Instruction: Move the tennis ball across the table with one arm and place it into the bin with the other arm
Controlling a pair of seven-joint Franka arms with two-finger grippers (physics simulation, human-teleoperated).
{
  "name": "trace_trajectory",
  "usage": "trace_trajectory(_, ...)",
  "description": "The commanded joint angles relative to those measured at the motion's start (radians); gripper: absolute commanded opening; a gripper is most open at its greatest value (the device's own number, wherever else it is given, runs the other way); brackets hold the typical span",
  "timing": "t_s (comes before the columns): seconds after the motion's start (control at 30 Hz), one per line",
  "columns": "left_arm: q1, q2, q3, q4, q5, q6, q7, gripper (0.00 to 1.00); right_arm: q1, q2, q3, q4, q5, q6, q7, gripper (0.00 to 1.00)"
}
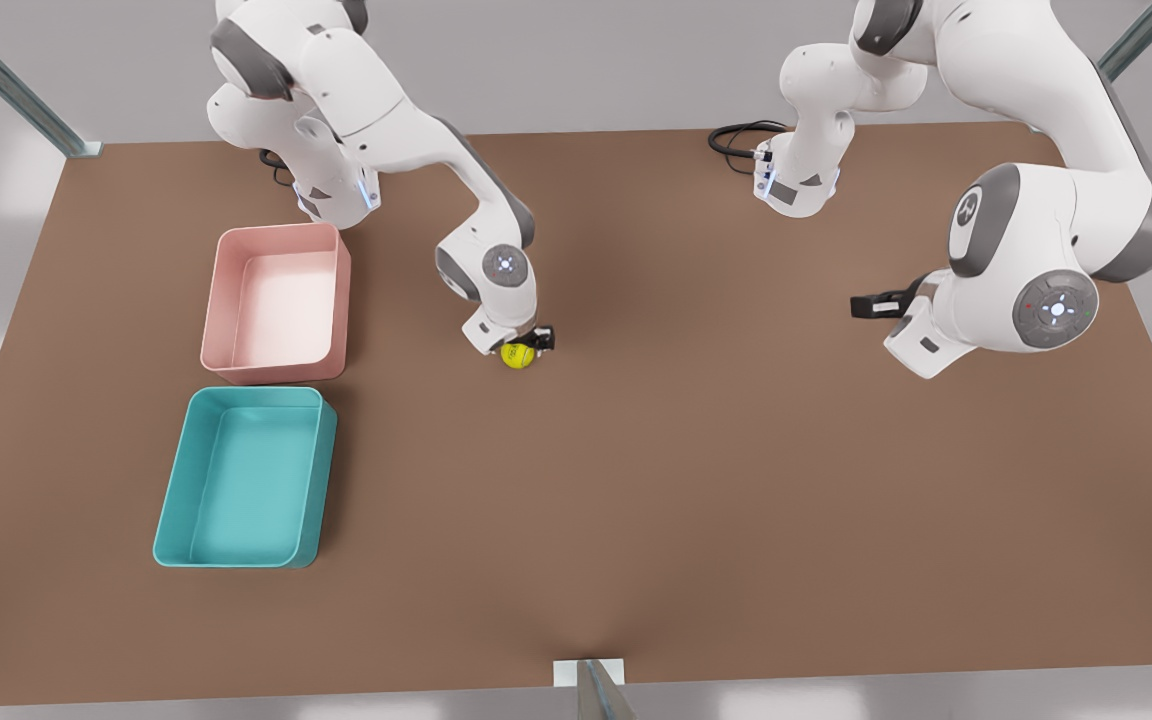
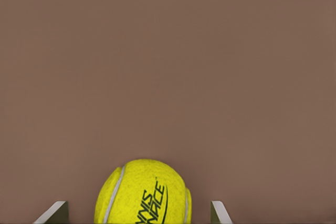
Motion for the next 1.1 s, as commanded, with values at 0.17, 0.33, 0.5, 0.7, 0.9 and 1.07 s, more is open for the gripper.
trace_trajectory(0.17,0.002,0.0,0.0,0.0,-0.003,-0.002,-0.049,1.0,-0.009,0.081,0.014,0.049,-0.003,0.005,0.161,1.0)
trace_trajectory(0.33,0.006,0.003,0.0,0.0,-0.003,-0.002,-0.049,1.0,-0.008,0.091,0.029,0.038,0.0,0.008,0.164,1.0)
trace_trajectory(0.5,0.006,0.007,0.0,0.002,-0.002,-0.002,-0.049,1.0,-0.019,0.086,0.038,0.035,-0.002,0.007,0.164,0.65)
trace_trajectory(0.7,0.005,0.007,0.0,0.0,-0.002,-0.003,-0.05,1.0,-0.108,-0.003,0.081,0.047,0.0,-0.004,0.164,0.57)
trace_trajectory(0.9,0.006,0.007,0.0,0.002,-0.003,-0.018,-0.049,1.0,-0.367,-0.066,0.08,0.131,-0.267,-0.113,-0.125,0.57)
trace_trajectory(1.07,0.005,0.014,0.0,0.002,-0.003,-0.014,-0.049,1.0,-0.698,-0.086,0.078,0.15,-0.256,-0.228,-0.742,0.57)
